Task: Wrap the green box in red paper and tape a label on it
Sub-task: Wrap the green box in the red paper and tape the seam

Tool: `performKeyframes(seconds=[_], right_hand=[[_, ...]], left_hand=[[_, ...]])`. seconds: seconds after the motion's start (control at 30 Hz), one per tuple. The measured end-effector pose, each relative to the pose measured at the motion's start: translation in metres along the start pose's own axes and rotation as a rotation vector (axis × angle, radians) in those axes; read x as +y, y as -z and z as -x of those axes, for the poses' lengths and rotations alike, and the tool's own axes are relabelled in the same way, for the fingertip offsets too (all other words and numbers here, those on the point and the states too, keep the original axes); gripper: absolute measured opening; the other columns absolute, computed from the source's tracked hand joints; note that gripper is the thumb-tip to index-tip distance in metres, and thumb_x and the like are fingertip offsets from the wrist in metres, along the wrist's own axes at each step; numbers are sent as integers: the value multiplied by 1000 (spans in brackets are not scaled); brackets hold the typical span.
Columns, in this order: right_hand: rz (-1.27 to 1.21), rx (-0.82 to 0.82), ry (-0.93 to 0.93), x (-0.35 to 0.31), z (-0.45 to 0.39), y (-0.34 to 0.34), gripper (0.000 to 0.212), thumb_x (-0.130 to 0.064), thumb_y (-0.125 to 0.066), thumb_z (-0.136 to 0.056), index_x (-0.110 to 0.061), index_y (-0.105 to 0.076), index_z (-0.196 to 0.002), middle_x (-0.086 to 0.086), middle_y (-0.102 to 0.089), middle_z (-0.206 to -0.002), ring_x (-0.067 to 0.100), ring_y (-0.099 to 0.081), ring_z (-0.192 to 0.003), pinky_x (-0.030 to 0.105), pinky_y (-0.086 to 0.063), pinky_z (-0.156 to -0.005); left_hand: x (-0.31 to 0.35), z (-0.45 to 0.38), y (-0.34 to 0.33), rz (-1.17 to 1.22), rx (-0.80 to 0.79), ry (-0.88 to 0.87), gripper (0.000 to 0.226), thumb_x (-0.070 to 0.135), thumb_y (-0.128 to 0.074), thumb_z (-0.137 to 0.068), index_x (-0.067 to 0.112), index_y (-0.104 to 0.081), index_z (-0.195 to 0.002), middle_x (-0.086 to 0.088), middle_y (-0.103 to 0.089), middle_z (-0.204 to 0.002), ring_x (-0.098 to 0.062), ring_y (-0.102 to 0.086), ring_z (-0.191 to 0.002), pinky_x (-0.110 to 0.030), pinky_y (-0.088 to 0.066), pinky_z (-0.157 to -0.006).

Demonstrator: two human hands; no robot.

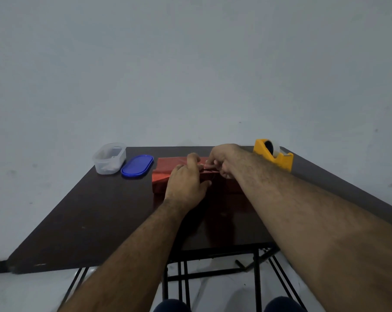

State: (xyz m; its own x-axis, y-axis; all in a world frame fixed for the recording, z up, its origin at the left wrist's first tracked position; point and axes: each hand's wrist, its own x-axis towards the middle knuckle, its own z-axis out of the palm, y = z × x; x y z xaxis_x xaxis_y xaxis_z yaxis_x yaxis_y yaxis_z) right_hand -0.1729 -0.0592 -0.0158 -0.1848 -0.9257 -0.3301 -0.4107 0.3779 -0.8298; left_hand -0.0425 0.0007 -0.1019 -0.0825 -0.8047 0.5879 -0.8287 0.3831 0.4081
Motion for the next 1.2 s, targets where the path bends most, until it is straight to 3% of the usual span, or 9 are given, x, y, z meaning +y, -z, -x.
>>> performKeyframes(seconds=[0.23,0.33,0.4,0.47,0.53,0.63,0.8,0.93,1.2], right_hand=[[97,-24,-60,2,-5,-5,14,-6,-60,-87,-10,-72,-82,-5,-68,-71,5,-42,-42,22,-31,-46],[126,-30,-53,0,-4,-5,19,-4,-62,-83,-9,-74,-97,-4,-72,-76,4,-45,-44,22,-32,-47],[154,-84,-64,-1,-1,-5,16,-6,-60,-85,-9,-73,-94,-5,-71,-81,3,-44,-47,21,-30,-49],[175,-125,-74,0,2,-4,12,-8,-57,-89,-11,-69,-88,-6,-67,-77,3,-42,-49,20,-28,-49],[195,-122,-61,0,5,-2,12,-9,-56,-91,-10,-66,-83,-5,-60,-58,4,-44,-49,18,-30,-48],[249,-130,-28,-2,16,3,17,-11,-53,-95,-11,-62,-81,-4,-52,-42,5,-42,-36,16,-31,-41],[284,-165,-45,-4,15,2,22,-16,-50,-101,-11,-61,-82,-4,-55,-42,5,-46,-46,17,-33,-45],[259,-128,-11,2,19,4,22,-16,-50,-104,-11,-60,-85,-4,-55,-40,5,-46,-26,9,-33,-35],[207,-99,18,11,23,6,15,-16,-57,-101,-9,-65,-90,-4,-62,-46,3,-53,-30,10,-35,-34]], left_hand=[[0,1,-1,-7,11,-23,64,32,-81,-88,21,-39,-135,1,-73,-132,-25,-64,-124,-35,-39,-113],[1,1,1,-13,14,-22,67,31,-81,-89,20,-38,-140,0,-74,-128,-25,-65,-121,-36,-40,-112],[1,1,1,-33,8,-26,70,31,-80,-91,21,-38,-146,1,-73,-126,-23,-65,-119,-35,-40,-113],[0,-1,0,-84,5,-53,63,34,-76,-93,24,-44,-145,4,-73,-123,-19,-64,-117,-35,-38,-114],[-4,-3,-2,-141,9,-104,47,39,-73,-93,28,-57,-136,8,-73,-119,-16,-65,-115,-36,-39,-113],[-7,-6,-4,-160,9,-133,34,42,-70,-93,32,-65,-125,12,-73,-114,-12,-65,-111,-38,-42,-111],[-8,-10,-5,-161,8,-131,36,44,-70,-92,34,-68,-126,13,-75,-114,-13,-66,-112,-40,-43,-111],[-8,-10,-5,-156,15,-135,36,43,-71,-91,35,-68,-126,14,-76,-113,-12,-66,-112,-40,-45,-108],[-6,-6,-3,-138,15,-152,32,41,-71,-90,35,-68,-122,16,-75,-109,-11,-67,-105,-42,-47,-106]])
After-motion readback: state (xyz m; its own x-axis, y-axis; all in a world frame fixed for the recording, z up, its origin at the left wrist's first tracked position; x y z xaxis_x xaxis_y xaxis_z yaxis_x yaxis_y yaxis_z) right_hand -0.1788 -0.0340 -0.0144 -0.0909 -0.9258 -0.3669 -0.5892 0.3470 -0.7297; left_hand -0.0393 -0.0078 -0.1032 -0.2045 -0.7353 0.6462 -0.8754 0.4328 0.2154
